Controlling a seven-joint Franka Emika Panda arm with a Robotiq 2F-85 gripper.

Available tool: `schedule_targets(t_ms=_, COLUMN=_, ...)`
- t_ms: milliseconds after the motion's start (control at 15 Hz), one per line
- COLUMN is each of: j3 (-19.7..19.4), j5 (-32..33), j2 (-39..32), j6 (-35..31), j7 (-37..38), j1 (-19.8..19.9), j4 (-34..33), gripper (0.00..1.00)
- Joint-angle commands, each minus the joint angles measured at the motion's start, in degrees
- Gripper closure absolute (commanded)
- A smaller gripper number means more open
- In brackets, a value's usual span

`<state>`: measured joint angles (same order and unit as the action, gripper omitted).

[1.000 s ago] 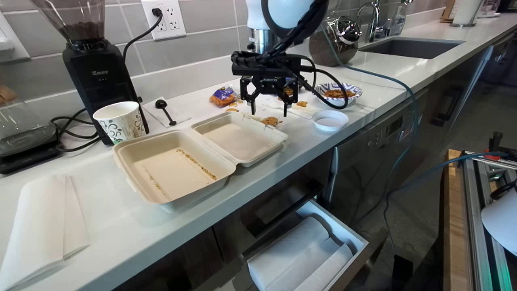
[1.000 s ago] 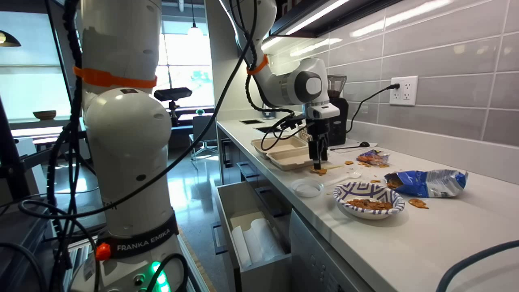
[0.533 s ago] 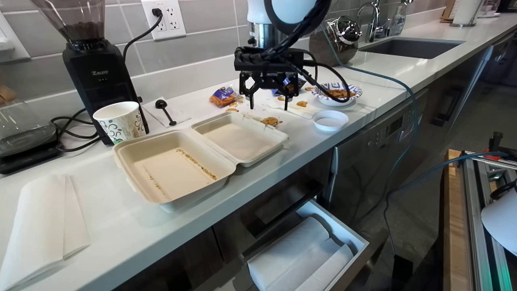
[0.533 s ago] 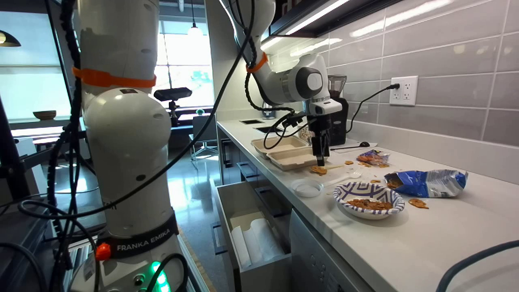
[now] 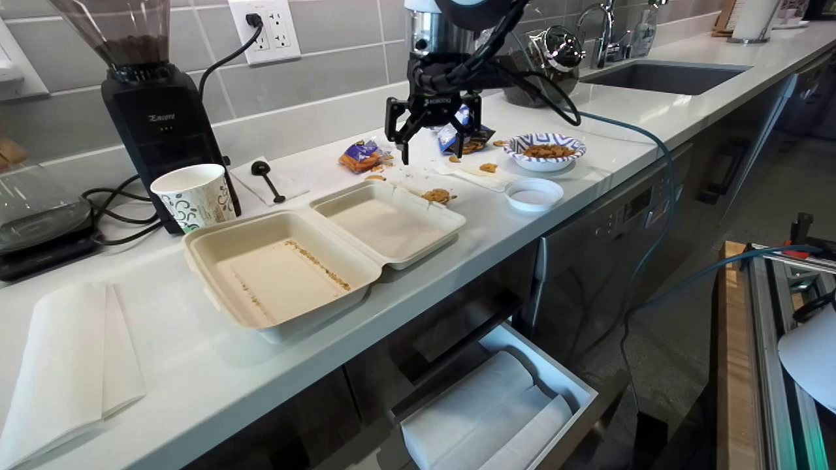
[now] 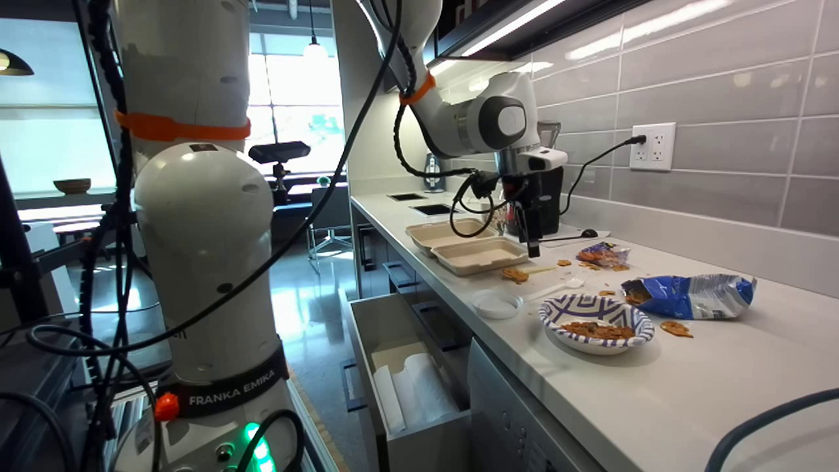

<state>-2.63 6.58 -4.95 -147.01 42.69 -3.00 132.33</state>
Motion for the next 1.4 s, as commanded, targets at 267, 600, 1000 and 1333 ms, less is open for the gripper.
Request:
schedule_targets(t_ms=267, j3=1.0, j5=-3.0, j2=-2.9, j6=4.9, j7=-22.4, j1=0.9, j4=-3.8, gripper=0.0)
schedule_targets(t_ms=600, j3=1.0, j5=-2.2, j2=-5.6, j6=4.7, j7=-27.7, j1=0.8, j4=-6.4, gripper=0.0)
schedule_targets(t_ms=1000, j3=0.6, j5=-1.6, j2=-8.6, j6=4.5, j7=-30.4, j1=0.7, j4=-9.1, gripper=0.0)
schedule_targets(t_ms=1333, j3=0.3, j5=-1.6, j2=-10.3, j6=4.3, j7=-31.6, j1=0.9, j4=-10.8, gripper=0.02)
